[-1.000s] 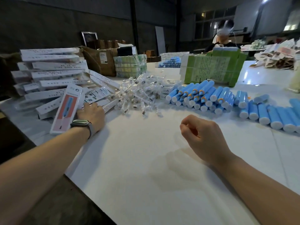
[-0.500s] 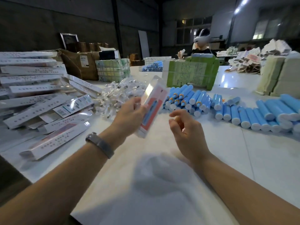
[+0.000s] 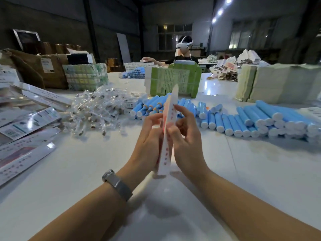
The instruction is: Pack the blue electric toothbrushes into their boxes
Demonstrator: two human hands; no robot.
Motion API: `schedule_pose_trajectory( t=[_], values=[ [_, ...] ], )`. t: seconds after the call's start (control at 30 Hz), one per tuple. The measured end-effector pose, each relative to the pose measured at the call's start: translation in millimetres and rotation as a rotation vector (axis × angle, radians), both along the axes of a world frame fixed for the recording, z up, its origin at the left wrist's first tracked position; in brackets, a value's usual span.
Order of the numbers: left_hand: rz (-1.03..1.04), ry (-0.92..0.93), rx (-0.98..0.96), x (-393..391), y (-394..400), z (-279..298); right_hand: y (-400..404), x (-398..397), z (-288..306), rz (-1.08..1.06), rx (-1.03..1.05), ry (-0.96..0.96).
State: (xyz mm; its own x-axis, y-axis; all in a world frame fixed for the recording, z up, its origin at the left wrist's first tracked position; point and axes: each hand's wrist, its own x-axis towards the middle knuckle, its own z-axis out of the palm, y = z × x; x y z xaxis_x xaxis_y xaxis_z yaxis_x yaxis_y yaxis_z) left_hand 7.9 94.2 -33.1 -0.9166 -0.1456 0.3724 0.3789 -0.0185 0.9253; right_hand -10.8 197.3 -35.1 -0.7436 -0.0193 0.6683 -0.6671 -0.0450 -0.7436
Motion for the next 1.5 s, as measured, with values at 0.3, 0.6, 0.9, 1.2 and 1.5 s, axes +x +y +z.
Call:
schedule_pose_trajectory(
  t=[0.3, 0.6, 0.9, 1.2, 1.5],
  values=[
    [-0.156, 0.136, 0.035, 9.8, -0.1, 6.3, 0.6, 4.0, 10.5, 0.177, -0.066, -0.103],
    [0.148, 0.161, -0.152, 1.4, -12.5, -2.8, 20.6, -18.0, 2.4, -0.083, 0.038, -0.174],
    [0.300, 0.260, -0.200, -4.2, -8.4, -8.3, 55.0, -119.5, 19.2, -0.548, 0.505, -0.400],
    [0.308, 0.276, -0.220, -7.5, -7.2, -14.9, 27.5, -162.8, 12.7, -0.612, 1.045, -0.418],
    [0.224, 0.247, -0.177, -4.2, -3.6, -11.4, 45.8, -121.2, 35.9, -0.539, 0.493, -0.122]
  ],
)
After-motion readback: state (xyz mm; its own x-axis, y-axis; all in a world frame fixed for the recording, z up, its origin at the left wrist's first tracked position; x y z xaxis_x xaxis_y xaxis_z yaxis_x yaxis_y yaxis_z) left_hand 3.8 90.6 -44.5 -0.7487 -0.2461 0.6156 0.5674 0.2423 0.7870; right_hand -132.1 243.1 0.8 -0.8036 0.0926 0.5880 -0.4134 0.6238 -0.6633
